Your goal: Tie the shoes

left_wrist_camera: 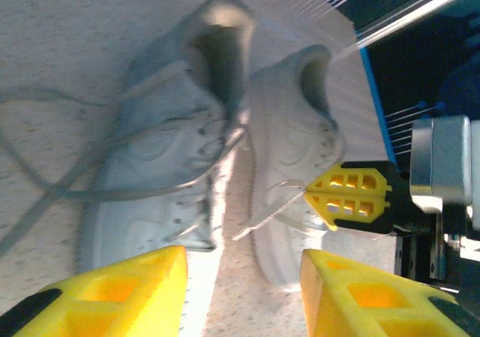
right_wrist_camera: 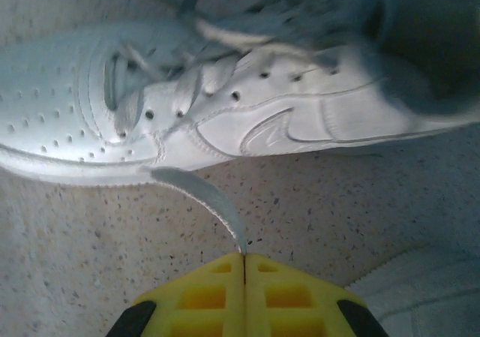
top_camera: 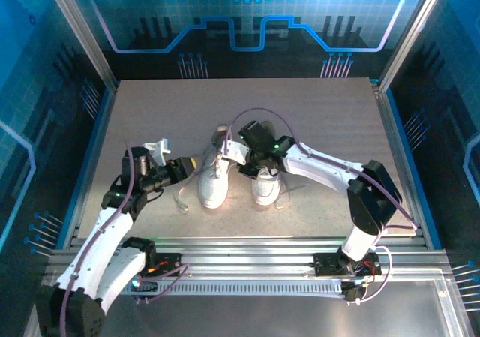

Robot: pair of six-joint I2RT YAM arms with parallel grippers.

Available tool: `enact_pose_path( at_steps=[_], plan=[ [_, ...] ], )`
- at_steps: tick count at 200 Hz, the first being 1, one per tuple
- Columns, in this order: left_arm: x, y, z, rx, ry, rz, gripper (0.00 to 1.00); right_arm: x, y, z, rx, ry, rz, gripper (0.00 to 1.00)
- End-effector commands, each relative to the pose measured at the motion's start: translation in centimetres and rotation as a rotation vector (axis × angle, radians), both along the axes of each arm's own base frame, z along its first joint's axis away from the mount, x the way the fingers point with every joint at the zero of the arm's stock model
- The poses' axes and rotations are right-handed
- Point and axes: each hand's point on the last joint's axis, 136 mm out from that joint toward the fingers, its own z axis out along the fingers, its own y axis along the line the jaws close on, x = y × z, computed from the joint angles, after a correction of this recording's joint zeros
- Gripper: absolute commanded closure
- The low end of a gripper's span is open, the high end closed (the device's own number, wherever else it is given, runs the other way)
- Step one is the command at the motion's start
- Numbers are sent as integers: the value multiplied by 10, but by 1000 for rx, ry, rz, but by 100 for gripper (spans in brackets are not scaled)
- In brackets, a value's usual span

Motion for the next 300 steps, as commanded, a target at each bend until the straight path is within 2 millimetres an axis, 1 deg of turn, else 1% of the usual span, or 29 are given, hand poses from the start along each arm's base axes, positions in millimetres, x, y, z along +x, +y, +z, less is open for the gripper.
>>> enact_pose_path(
  at_steps=[1,21,46,63,82,102,131,158,183,217,241,261,277,285,289,300],
  plan=[
    [10,-15,17,-73,-55,75,57,0,-6,12,113,76,-216,100],
    [13,-33,14,-128,17,146,59,2,-10,24,196,102,-352,100],
    [17,-56,15,-224,83,219,61,1,-11,36,287,127,-441,100],
    [20,-73,16,-295,120,232,61,-1,-12,39,323,136,-472,100],
    [23,-86,10,-375,192,266,61,-3,-17,38,339,138,-510,100],
    [26,-94,1,-436,279,319,60,-7,-21,39,370,145,-530,100],
    [35,-108,0,-514,307,334,55,-11,-22,41,414,158,-540,100],
    [37,-120,2,-549,317,346,51,-13,-21,40,429,163,-542,100],
    [38,-129,-3,-574,347,363,49,-14,-19,43,451,163,-541,100],
    [40,-136,-11,-597,369,387,49,-17,-18,47,464,161,-535,100],
    [47,-137,-8,-622,344,398,50,-20,-16,48,481,164,-523,100],
    [54,-136,-2,-648,315,397,53,-22,-17,49,489,166,-520,100],
    [59,-136,1,-647,299,387,61,-25,-18,47,484,171,-513,100],
    [60,-136,2,-641,291,377,68,-26,-18,45,482,175,-509,100],
    [61,-136,3,-636,286,372,73,-27,-17,45,484,178,-505,100],
    [62,-136,4,-614,263,351,92,-28,-17,45,488,183,-496,100]
  ],
)
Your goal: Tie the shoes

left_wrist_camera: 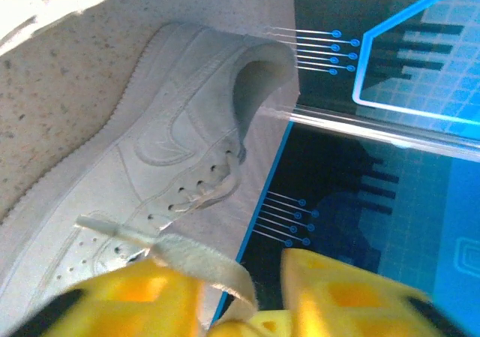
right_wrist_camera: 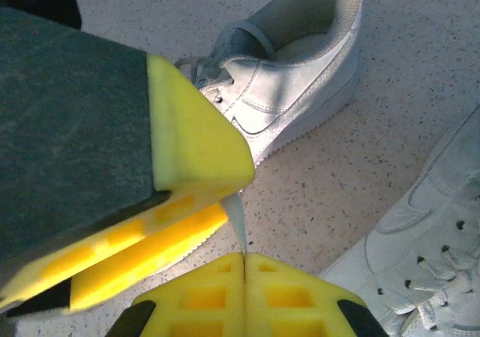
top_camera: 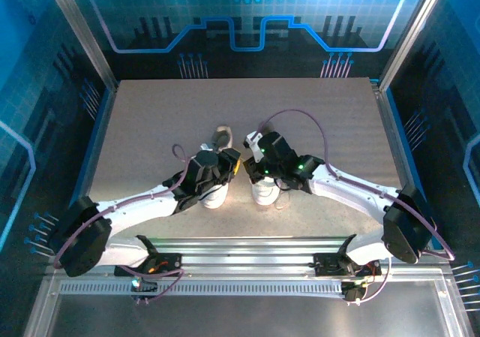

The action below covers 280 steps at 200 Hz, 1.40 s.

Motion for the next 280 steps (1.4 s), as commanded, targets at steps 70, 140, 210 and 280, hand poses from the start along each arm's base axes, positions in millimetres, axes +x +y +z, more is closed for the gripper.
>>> enact_pose_path(
  at_steps=[70,140,210,280],
  plan=[
    [16,-12,20,281,-333,-469,100,-12,-24,16,65,49,125,58],
    [6,-25,-1,601,-576,-800,100,14,-59,-52,-78,106,84,69],
    [4,-25,-6,771,-691,-897,100,46,-80,-72,-173,102,-20,70],
    [11,-29,-14,791,-679,-929,100,51,-94,-72,-223,75,-63,76]
  ],
)
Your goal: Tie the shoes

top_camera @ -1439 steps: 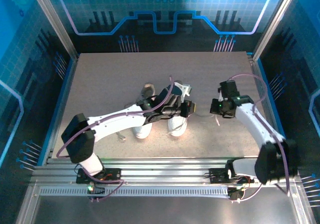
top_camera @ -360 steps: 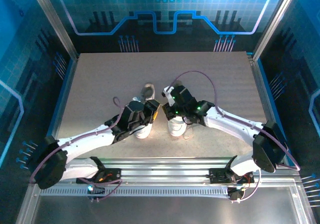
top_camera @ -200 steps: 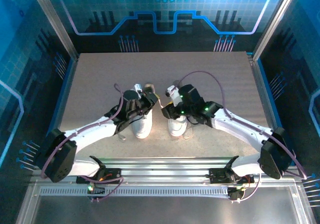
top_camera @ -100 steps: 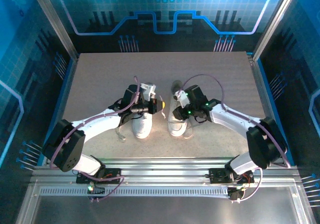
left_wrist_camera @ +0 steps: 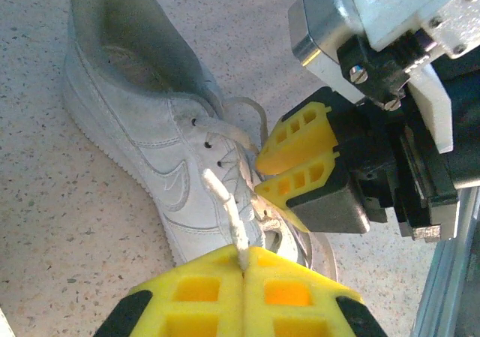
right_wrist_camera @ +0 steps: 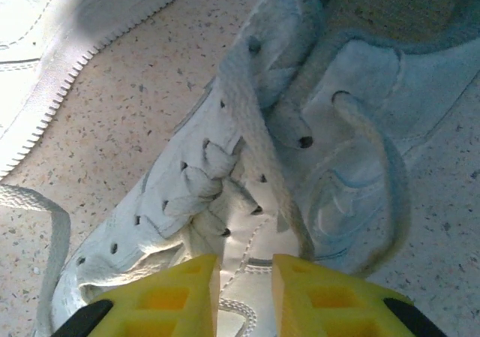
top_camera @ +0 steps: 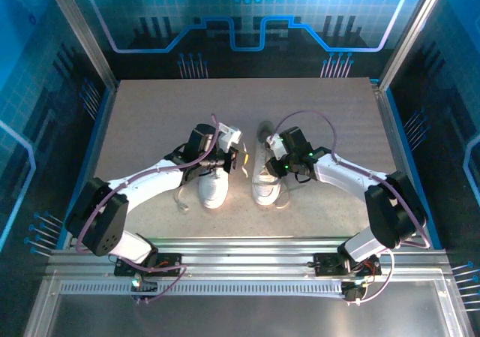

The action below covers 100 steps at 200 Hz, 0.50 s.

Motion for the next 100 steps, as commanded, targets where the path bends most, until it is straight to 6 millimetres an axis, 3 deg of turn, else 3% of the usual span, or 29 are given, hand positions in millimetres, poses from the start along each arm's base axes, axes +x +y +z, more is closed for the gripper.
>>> enact_pose_path(
  at_steps=[1,86,100],
  plan=[
    [1,-5,0,19,-13,-35,100,13,-6,10,-22,-49,-23,76],
    [-5,-7,-2,24,-9,-59,100,18,-12,-13,-63,22,-66,76],
    [-6,-7,-1,24,-15,-65,100,16,-9,-13,-57,37,-55,82]
  ],
)
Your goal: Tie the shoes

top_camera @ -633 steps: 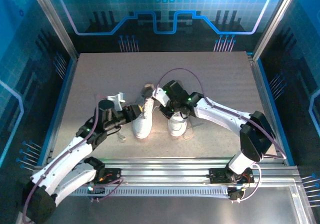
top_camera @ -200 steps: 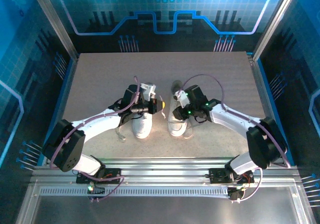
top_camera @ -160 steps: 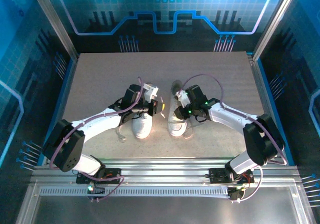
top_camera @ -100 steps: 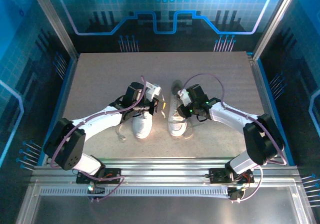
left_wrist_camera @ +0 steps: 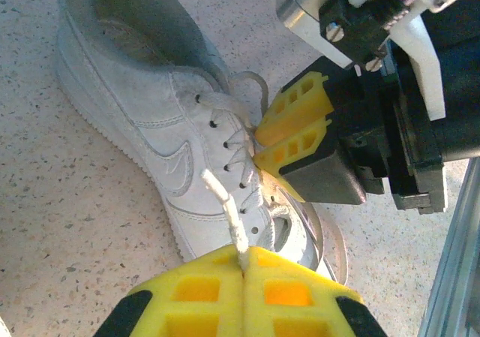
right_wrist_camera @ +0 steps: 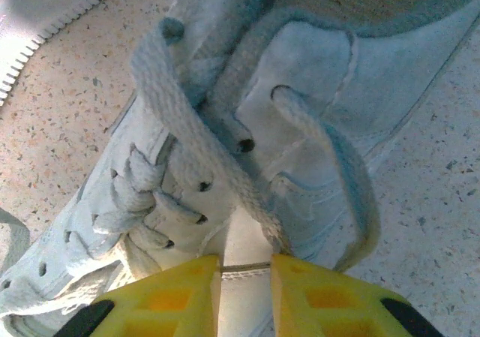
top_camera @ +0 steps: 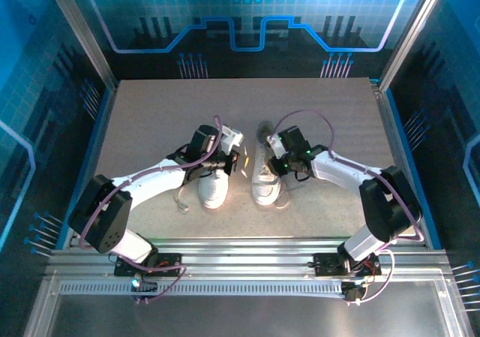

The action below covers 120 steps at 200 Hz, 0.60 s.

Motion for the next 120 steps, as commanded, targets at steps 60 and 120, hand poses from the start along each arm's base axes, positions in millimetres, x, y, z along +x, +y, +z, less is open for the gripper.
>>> enact_pose_path(
  at_steps=[60,120],
  plan=[
    [-5,-4,12,18,-56,-73,100,-1,10,54,88,-62,36,100],
    [-4,-8,13,8,-47,-80,100,7,7,49,50,-47,41,91]
  ],
)
